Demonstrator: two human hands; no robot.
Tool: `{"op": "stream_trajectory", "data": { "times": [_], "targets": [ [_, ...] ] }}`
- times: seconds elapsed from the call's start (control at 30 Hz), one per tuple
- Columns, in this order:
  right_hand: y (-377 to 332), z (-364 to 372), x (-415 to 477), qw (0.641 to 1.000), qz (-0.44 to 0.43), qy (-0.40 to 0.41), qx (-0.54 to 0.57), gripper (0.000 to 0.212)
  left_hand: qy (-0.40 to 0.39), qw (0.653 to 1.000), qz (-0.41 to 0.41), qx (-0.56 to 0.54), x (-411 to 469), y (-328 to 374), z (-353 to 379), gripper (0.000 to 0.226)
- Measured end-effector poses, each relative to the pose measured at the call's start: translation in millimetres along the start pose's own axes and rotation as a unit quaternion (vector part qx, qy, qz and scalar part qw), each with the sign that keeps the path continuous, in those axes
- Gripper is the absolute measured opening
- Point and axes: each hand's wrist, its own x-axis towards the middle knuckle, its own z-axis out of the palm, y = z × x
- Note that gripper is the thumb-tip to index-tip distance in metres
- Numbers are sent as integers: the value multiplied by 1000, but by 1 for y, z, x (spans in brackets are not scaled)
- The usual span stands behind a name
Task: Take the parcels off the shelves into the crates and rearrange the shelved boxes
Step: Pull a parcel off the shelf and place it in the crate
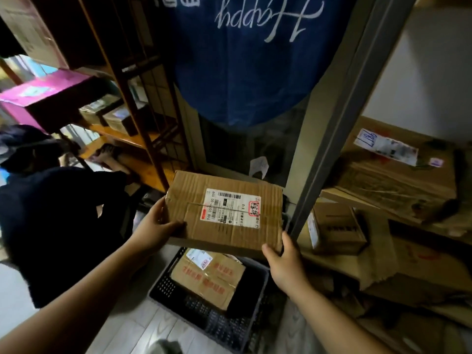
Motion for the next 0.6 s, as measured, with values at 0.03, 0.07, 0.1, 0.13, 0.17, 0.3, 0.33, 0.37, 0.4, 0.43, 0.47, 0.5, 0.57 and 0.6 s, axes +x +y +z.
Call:
{"op": "stream_trajectory", "data": {
  "times": [0.03, 0.07, 0.1, 0.13, 0.17, 0.3, 0.33, 0.37, 0.4, 0.43, 0.47, 0.5, 0.57, 0.6],
  "targets": [
    [-2, 11, 8, 1000, 10, 13, -4, 53, -14, 1000, 3, 11, 14, -3, -2, 79],
    [-4, 24, 16, 999, 23, 25, -7, 55, -31, 999, 8, 21, 28, -8, -6, 79],
    [-6, 35, 22, 999, 34, 30, -3, 58, -45, 998, 14, 29, 42, -14, -9, 78],
    [-6, 45, 26, 998, 46, 31, 4, 63, -52, 998, 15, 34, 52, -20, -12, 76],
    [-7, 61, 31, 997, 62, 34, 14, 67, -66, 997, 9, 41, 67, -29, -20, 75],
    [-12, 137, 52, 988, 133, 54, 56, 74, -162, 983, -6, 85, 144, -72, -61, 75],
    [-12, 151, 56, 984, 152, 59, 68, 73, -187, 977, -4, 98, 159, -82, -68, 77],
    [-12, 158, 59, 981, 167, 62, 82, 72, -204, 974, -9, 102, 168, -85, -71, 77],
    [-10, 169, 68, 977, 184, 69, 85, 71, -217, 971, -20, 100, 183, -91, -74, 75],
    [-9, 181, 80, 973, 200, 79, 86, 70, -227, 968, -30, 101, 199, -95, -74, 72],
    [-7, 187, 89, 969, 213, 90, 84, 69, -234, 966, -33, 103, 208, -95, -71, 70],
    [-7, 190, 97, 966, 223, 100, 80, 68, -238, 965, -32, 110, 216, -96, -66, 71],
    [2, 196, 120, 962, 237, 118, 66, 67, -251, 959, -26, 132, 238, -101, -51, 71],
    [7, 197, 132, 962, 236, 123, 59, 67, -253, 956, -27, 144, 249, -105, -42, 69]
  ]
}}
